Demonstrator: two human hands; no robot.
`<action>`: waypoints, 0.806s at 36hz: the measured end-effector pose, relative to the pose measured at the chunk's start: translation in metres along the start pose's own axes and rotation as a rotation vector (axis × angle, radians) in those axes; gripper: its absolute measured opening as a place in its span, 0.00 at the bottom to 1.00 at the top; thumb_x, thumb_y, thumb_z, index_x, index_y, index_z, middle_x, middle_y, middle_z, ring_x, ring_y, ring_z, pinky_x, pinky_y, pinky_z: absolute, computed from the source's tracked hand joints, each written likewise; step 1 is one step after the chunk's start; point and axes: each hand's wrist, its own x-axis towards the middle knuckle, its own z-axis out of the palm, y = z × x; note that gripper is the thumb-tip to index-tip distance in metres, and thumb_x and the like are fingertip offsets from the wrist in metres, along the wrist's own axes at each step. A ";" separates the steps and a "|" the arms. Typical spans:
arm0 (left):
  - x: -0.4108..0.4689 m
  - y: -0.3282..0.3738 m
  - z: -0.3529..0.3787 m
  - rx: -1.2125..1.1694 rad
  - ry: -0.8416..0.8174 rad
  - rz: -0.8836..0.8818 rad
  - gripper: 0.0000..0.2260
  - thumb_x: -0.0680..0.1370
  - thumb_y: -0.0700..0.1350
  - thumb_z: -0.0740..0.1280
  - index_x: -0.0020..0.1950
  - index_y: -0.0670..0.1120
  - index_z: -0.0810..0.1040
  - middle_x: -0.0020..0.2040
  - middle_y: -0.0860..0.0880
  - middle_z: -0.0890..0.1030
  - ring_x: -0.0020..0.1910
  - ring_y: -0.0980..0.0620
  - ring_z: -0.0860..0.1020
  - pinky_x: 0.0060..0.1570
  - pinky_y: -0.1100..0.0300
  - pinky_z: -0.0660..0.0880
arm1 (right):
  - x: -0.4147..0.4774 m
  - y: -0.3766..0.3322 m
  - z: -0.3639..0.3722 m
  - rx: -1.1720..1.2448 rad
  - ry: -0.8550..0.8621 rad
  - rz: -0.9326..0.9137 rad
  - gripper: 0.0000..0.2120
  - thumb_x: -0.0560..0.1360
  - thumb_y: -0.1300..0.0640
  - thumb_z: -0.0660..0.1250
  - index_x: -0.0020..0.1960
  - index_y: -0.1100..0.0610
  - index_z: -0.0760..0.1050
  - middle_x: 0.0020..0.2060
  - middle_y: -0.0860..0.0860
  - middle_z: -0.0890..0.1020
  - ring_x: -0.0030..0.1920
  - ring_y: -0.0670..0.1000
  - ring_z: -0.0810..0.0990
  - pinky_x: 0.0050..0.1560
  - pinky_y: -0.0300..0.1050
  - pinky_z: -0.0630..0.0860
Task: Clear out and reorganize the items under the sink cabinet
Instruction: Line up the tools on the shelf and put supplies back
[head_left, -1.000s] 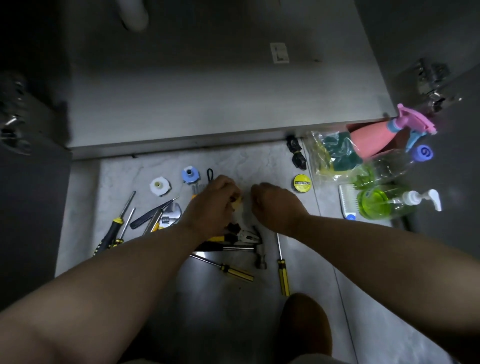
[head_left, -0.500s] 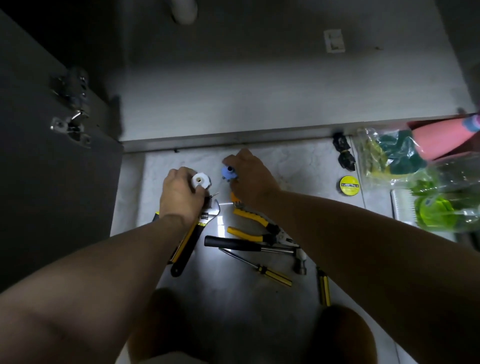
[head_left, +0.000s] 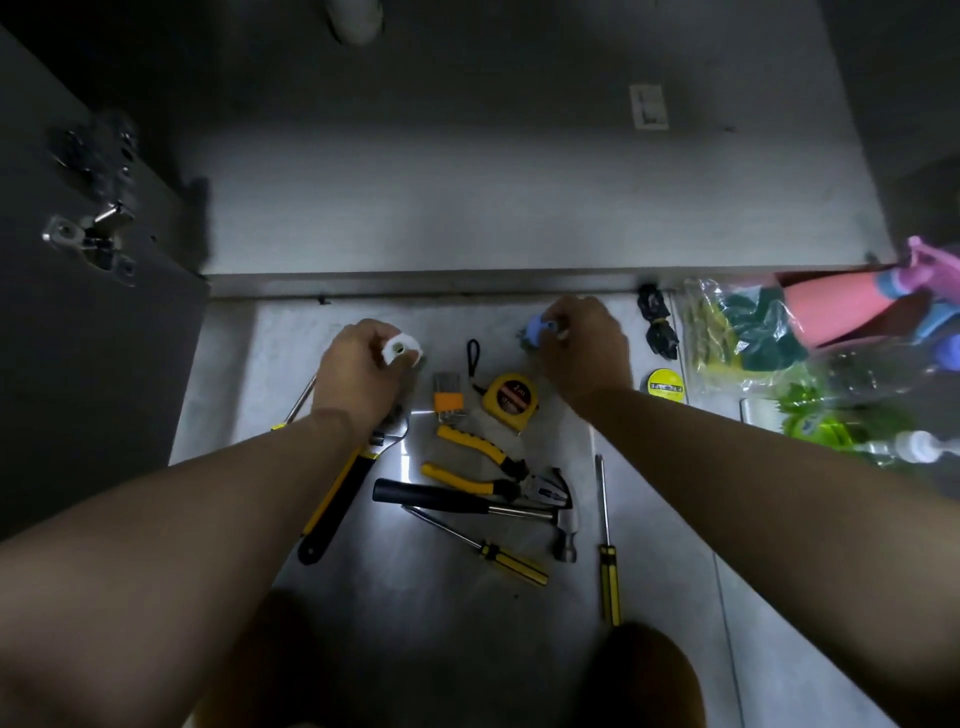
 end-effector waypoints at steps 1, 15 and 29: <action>0.000 0.003 0.003 -0.051 -0.023 -0.017 0.09 0.76 0.47 0.75 0.55 0.48 0.81 0.52 0.47 0.83 0.49 0.48 0.82 0.53 0.51 0.81 | 0.004 0.008 -0.004 -0.015 0.019 0.050 0.06 0.78 0.57 0.66 0.52 0.56 0.80 0.54 0.56 0.79 0.53 0.58 0.80 0.54 0.49 0.76; -0.011 0.036 0.033 -0.496 -0.248 -0.060 0.12 0.72 0.38 0.79 0.51 0.45 0.80 0.47 0.46 0.86 0.46 0.48 0.85 0.44 0.52 0.84 | 0.031 0.036 -0.015 0.205 0.079 0.261 0.13 0.77 0.61 0.68 0.60 0.56 0.82 0.55 0.54 0.85 0.53 0.56 0.83 0.57 0.51 0.80; -0.027 0.058 0.055 -0.426 -0.429 -0.069 0.15 0.75 0.33 0.74 0.62 0.41 0.82 0.55 0.42 0.85 0.54 0.46 0.84 0.52 0.55 0.83 | -0.016 0.029 -0.020 0.161 -0.221 -0.133 0.13 0.74 0.61 0.67 0.58 0.52 0.75 0.47 0.47 0.78 0.43 0.47 0.79 0.46 0.44 0.77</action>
